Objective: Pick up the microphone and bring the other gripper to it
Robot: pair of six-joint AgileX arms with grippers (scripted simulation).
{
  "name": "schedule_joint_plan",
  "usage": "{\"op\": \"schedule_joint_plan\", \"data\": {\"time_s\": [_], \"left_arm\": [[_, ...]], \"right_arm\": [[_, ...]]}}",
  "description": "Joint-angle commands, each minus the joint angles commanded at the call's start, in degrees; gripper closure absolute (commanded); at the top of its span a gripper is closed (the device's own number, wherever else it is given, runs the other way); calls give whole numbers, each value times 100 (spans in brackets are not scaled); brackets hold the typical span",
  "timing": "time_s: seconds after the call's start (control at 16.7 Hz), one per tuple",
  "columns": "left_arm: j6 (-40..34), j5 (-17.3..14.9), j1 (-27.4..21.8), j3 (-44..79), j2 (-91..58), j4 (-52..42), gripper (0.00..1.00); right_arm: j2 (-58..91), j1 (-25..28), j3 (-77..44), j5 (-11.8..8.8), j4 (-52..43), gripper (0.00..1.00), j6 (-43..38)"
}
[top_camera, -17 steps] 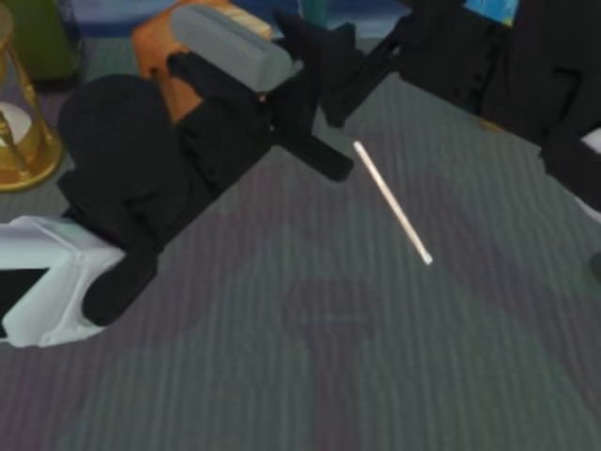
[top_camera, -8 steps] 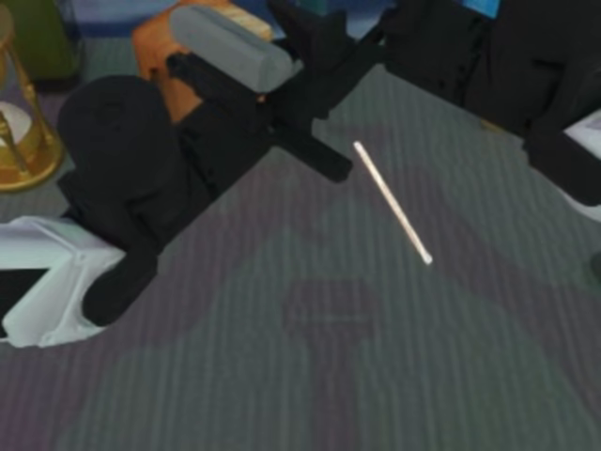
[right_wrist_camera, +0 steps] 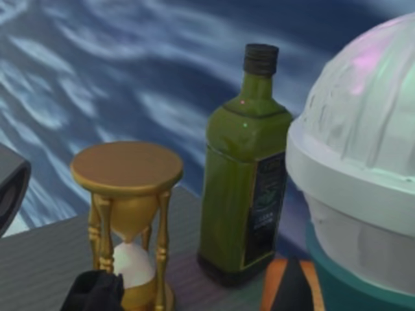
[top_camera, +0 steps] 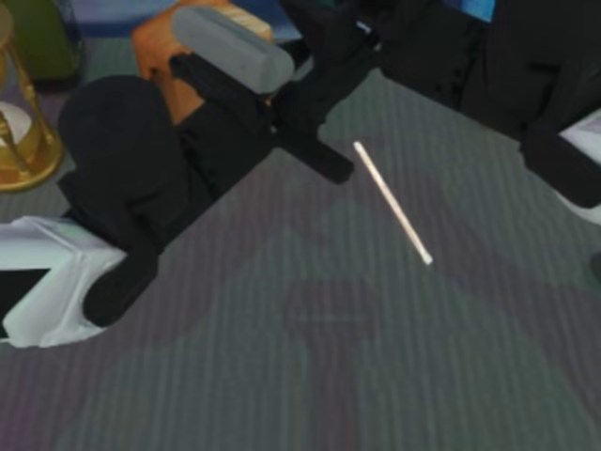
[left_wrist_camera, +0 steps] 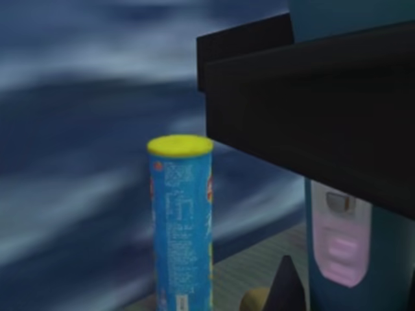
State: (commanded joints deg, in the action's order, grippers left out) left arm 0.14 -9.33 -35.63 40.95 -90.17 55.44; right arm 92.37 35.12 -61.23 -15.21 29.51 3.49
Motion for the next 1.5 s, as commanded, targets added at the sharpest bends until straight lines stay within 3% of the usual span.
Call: {"op": "schedule_joint_plan", "data": {"time_s": [0.12,0.18,0.66,1.44,1.5], "left_arm": [[0,0,0,0,0,0,100],[0,0,0,0,0,0,100],[0,0,0,0,0,0,100],[0,0,0,0,0,0,2],[0,0,0,0,0,0,0]], "right_arm": [[0,0,0,0,0,98,0],[0,0,0,0,0,100,0],[0,0,0,0,0,100,0],[0,0,0,0,0,100,0],[0,0,0,0,0,100,0]]}}
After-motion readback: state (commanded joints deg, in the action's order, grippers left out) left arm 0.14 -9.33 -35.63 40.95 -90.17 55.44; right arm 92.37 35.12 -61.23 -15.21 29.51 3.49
